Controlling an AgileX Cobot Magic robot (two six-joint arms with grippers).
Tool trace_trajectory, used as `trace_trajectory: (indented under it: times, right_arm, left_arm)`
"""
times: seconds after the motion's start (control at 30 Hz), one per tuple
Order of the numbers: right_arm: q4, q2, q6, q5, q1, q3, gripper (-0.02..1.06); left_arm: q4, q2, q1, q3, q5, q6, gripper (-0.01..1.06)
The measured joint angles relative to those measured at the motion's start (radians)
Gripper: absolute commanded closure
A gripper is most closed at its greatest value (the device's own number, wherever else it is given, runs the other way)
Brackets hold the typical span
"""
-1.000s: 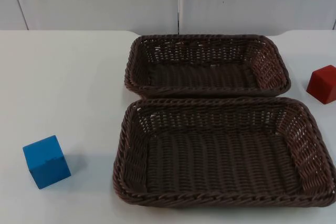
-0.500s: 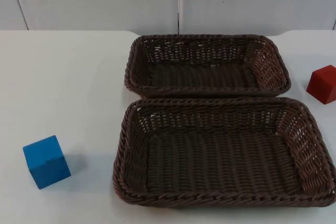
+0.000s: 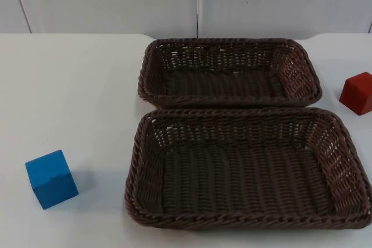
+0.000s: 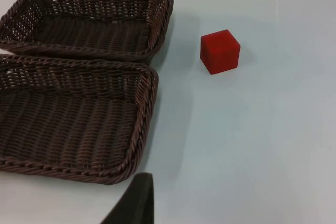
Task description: Pick up one cube with the left hand and place it into the upper basket. Pick up one cube with the right hand and place it into the lower basket.
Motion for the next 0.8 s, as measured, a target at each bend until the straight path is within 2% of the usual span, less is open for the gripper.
trace_trajectory:
  times: [0.23,0.5,0.8]
  right_arm:
    - [0.0,0.0,0.0,0.0,0.0,0.0,-0.01]
    - [0.0,0.0,0.0,0.0,0.0,0.0,-0.01]
    - [0.0,0.0,0.0,0.0,0.0,0.0,-0.01]
  left_arm:
    - [-0.044,0.11,0.0,0.0,-0.043,0.033,0.0]
    - [-0.197,0.251,0.0,0.0,-0.113,0.165,0.0]
    - [-0.27,0.414,0.0,-0.033,-0.135,0.257,0.0]
